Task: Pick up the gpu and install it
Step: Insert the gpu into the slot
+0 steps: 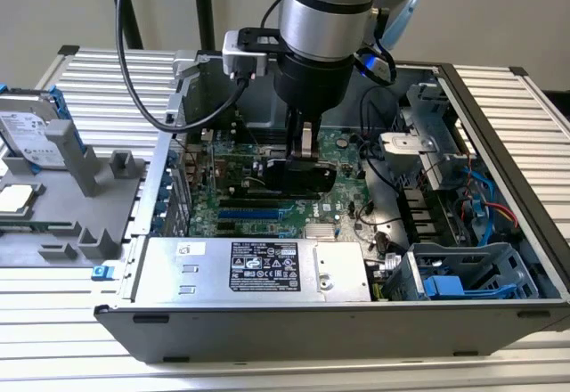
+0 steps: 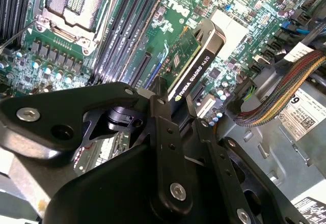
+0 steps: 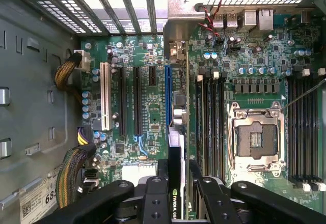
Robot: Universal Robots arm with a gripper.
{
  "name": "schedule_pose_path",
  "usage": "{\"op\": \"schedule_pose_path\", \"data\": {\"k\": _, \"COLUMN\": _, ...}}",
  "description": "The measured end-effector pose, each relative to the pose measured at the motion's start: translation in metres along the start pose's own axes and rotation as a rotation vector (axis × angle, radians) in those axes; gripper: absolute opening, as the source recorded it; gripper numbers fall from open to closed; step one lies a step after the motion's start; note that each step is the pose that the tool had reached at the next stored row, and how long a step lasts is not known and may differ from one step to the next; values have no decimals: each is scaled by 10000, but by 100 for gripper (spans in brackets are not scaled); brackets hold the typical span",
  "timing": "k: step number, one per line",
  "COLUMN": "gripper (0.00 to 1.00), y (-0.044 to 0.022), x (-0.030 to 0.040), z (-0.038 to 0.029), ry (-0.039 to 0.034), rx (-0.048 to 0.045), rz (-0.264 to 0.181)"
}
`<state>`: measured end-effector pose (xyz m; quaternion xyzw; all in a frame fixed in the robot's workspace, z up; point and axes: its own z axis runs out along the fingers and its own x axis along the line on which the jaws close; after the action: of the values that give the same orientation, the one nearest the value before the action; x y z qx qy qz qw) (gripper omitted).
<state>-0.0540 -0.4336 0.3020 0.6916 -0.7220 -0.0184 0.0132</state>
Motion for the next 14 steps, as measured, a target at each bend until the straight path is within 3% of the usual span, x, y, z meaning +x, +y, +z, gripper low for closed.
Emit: {"op": "schedule_pose_path", "data": {"k": 14, "gripper": 0, "y": 147, "x": 15, "z": 162, "ry": -2, "rx": 0, "rz": 0}}
